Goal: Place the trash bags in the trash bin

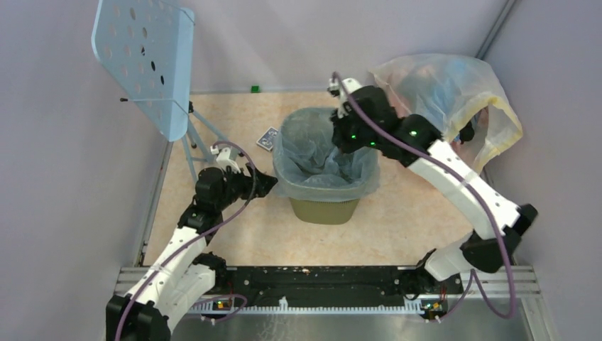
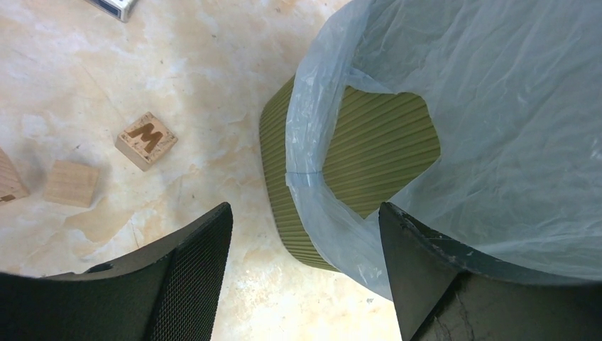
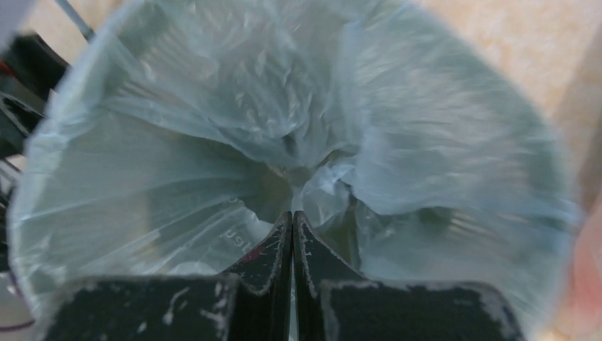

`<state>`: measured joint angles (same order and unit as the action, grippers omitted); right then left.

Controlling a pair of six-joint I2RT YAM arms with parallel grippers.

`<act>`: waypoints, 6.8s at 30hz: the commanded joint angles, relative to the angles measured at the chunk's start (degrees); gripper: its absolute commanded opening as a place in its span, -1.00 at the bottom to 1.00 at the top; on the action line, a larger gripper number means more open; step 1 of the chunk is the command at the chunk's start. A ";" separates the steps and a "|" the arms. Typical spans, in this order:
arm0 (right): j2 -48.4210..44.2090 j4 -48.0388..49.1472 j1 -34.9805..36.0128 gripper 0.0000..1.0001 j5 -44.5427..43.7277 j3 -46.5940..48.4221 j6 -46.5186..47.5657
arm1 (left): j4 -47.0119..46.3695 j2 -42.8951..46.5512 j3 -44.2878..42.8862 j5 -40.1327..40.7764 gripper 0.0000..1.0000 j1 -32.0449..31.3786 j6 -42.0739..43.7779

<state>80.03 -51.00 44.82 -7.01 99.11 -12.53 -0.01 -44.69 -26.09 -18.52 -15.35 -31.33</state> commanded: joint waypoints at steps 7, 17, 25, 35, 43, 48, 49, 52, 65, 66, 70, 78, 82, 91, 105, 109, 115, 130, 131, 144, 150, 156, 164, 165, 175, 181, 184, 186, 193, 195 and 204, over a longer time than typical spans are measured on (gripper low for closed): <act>12.34 -5.58 3.52 -1.00 1.08 -0.47 1.27 | -7.59 -3.25 1.45 -6.95 0.59 0.24 0.30; 16.08 4.71 3.52 -1.00 6.16 -13.15 -0.56 | -9.92 -5.01 2.97 -10.34 0.59 0.29 0.15; 21.08 8.09 3.28 -1.00 8.46 -16.49 -0.56 | -11.96 -6.28 3.49 -11.53 0.57 0.24 -0.42; 24.24 10.77 2.25 -1.00 13.10 -21.52 -0.91 | -11.76 -6.16 2.54 -12.06 0.57 0.24 0.03; 25.70 14.62 1.94 -1.00 14.19 -26.30 -1.79 | -9.52 -4.57 0.38 -11.12 0.59 0.24 0.48; 25.35 15.57 1.95 -1.00 13.31 -26.66 -2.20 | -8.78 -4.75 0.07 -10.90 0.59 0.24 0.49; 24.61 15.46 1.94 -1.00 12.85 -26.43 -2.29 | -8.73 -4.82 0.00 -10.96 0.59 0.24 0.48; 21.68 13.51 1.94 -1.00 10.86 -24.40 -2.32 | -8.28 -4.90 -0.26 -10.92 0.59 0.24 0.40; 10.50 7.64 2.32 -0.97 9.41 -17.18 -3.63 | -7.98 -4.63 -0.19 -10.74 0.59 0.24 0.04; 10.08 7.12 2.44 -0.95 9.05 -15.97 -3.71 | -7.91 -4.72 -0.28 -10.70 0.59 0.24 0.17; 8.59 4.89 2.47 -0.92 7.27 -11.04 -3.56 | -7.00 -4.62 -0.74 -10.34 0.59 0.24 0.55; 4.85 -0.78 2.47 -0.55 -1.58 1.81 -2.45 | -0.34 0.01 -3.49 -5.01 0.62 0.24 1.85; -0.94 -0.70 2.31 -0.10 -7.57 1.32 -3.72 | 4.58 3.77 -4.14 -4.12 0.66 0.24 2.06; -12.05 -4.61 -0.72 0.44 -20.37 -6.21 -11.49 | 7.43 12.04 -0.20 -7.94 0.97 0.24 -0.72; -10.67 4.41 -9.81 0.18 -5.73 -19.63 -14.30 | -14.83 11.20 16.96 -8.48 0.97 -5.81 -8.80; -7.97 6.82 -10.10 0.14 -5.72 -19.29 -14.67 | -26.87 4.04 19.17 -6.35 0.97 -8.31 -10.92; -3.81 12.26 -12.95 0.01 -2.05 -18.67 -15.19 | -41.77 -11.59 16.72 -5.75 0.98 -8.82 -11.64; 9.28 19.27 -21.95 0.67 8.58 -4.34 -9.11 | -35.68 -32.96 -5.83 -2.52 0.97 -4.18 -2.81; 8.61 19.31 -22.11 0.68 8.42 -3.87 -8.98 | -33.27 -32.29 -6.92 -2.84 0.97 -3.62 -2.02; -13.01 26.27 -22.14 0.73 -0.53 -16.41 -2.66 | -13.77 -6.07 -1.13 3.99 0.97 -3.28 5.71; -29.23 34.32 -22.14 0.73 -2.61 -35.26 0.06 | -8.60 5.06 2.76 7.63 0.97 -3.27 5.87; -46.12 38.34 -22.19 0.73 -2.45 -54.18 -0.81 | -6.79 11.06 7.01 8.16 0.97 -3.27 4.84; -58.69 49.45 -22.12 0.73 -1.45 -79.20 -2.91 | -6.37 14.75 12.43 17.39 0.97 -3.23 3.73; -59.48 52.03 -22.15 0.73 -2.08 -81.77 -3.04 | -7.64 15.39 13.56 19.35 0.98 -3.26 3.50; -39.86 69.31 -25.63 0.82 -0.36 -86.10 0.02 | -22.55 11.35 20.81 26.73 0.97 -3.23 10.21; -31.88 87.77 -40.14 0.83 6.40 -89.05 -2.98 | -35.29 0.14 20.61 33.60 0.97 -3.28 11.21; -27.14 87.41 -43.00 0.83 6.42 -86.86 2.43 | -39.48 -6.71 17.56 35.63 0.98 -3.19 15.50; -24.27 88.02 -43.02 0.83 4.99 -86.61 5.80 | -39.25 -10.96 14.29 36.40 0.97 -3.19 19.87; -10.52 111.56 -43.95 0.84 1.52 -91.11 9.85 | -45.14 -21.13 9.37 35.73 0.98 -1.45 27.95; -5.68 118.07 -44.40 0.83 2.42 -91.40 10.70 | -45.78 -22.82 9.34 36.57 0.97 -0.90 30.69; 2.36 117.88 -44.64 0.82 1.31 -87.78 10.05 | -57.55 -31.96 13.24 24.75 0.97 6.72 33.64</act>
<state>83.02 65.65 0.84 -6.79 7.53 -3.55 -50.13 -74.61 -12.29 12.27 -9.98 -1.04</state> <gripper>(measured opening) 0.901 0.987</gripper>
